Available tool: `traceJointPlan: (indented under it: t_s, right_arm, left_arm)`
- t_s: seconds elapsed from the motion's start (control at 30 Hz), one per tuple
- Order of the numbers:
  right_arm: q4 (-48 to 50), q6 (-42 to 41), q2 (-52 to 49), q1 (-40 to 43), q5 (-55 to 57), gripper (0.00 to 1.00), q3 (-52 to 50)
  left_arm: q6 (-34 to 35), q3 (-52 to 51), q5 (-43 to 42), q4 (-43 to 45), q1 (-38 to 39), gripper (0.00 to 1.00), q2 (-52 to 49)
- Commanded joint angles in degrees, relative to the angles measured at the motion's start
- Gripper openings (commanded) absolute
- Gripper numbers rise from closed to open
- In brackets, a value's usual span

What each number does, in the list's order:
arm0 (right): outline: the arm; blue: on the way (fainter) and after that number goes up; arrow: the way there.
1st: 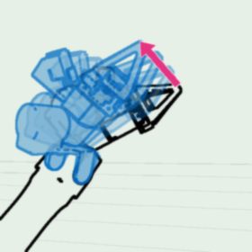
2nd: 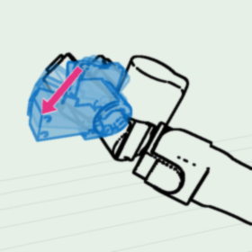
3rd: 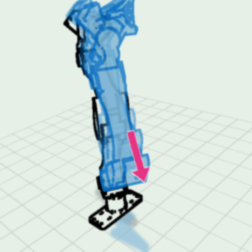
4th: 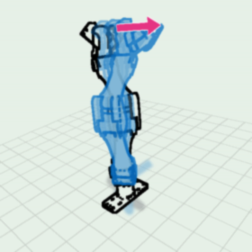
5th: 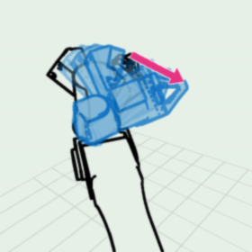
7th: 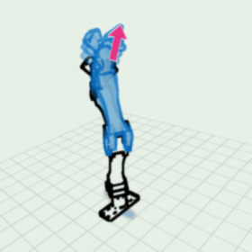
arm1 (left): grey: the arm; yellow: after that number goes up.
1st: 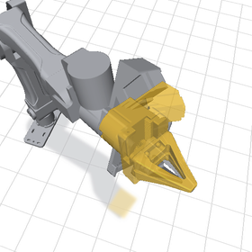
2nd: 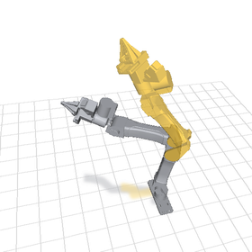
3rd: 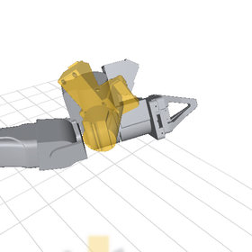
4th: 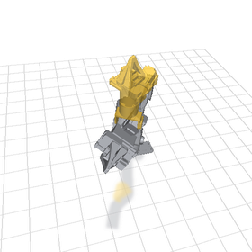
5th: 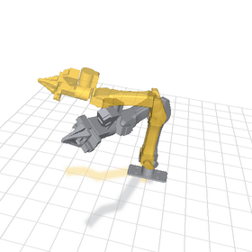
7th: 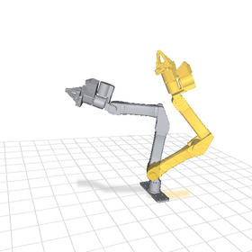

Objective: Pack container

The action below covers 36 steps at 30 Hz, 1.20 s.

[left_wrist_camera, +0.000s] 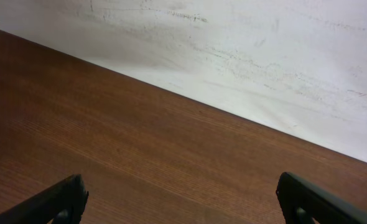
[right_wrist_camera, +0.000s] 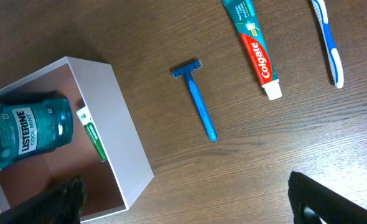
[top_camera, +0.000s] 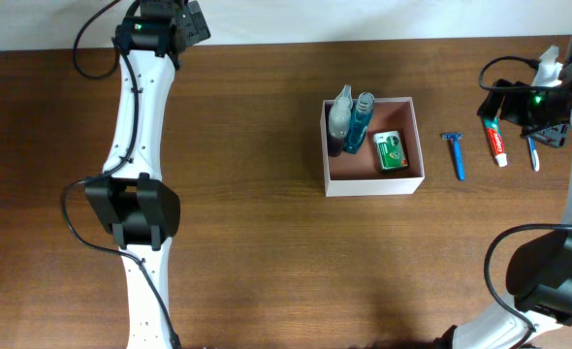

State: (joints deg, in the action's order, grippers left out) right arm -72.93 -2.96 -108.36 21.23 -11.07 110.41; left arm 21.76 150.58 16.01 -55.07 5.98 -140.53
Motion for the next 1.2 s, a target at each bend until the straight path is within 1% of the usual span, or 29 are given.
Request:
traceJointPlan:
  t_s: [0.0,0.07,0.23,0.3,0.6,0.8,1.17]
  right_arm:
    - [0.24,1.68,-1.01,-0.26,-0.72,0.99,0.0]
    - [-0.35,5.05,-1.95,-0.26,-0.7,0.99,-0.02]
    - [-3.21,16.79,-5.25,-0.26,-0.72,0.99,-0.28]
    - [-3.78,18.71,-6.86,-0.26,-0.7,0.99,-0.28]
    - [-0.96,18.84,-12.68,-0.26,-0.44,0.99,-0.28]
    - [-0.07,18.84,-15.98,-0.76,4.07,0.99,-0.28]
    - [4.92,19.1,-19.76,-4.26,8.37,0.99,-0.28]
  left_arm:
    - [0.52,0.42,-0.2,0.07,-0.13,0.99,-0.26]
    - [0.52,0.42,-0.2,0.07,-0.13,0.99,-0.28]
    - [0.52,0.42,-0.2,0.07,-0.13,0.99,-0.26]
    - [0.52,0.42,-0.2,0.07,-0.13,0.99,-0.28]
    - [0.52,0.42,-0.2,0.07,-0.13,0.99,-0.26]
    - [0.52,0.42,-0.2,0.07,-0.13,0.99,-0.28]
    - [0.52,0.42,-0.2,0.07,-0.13,1.0,-0.26]
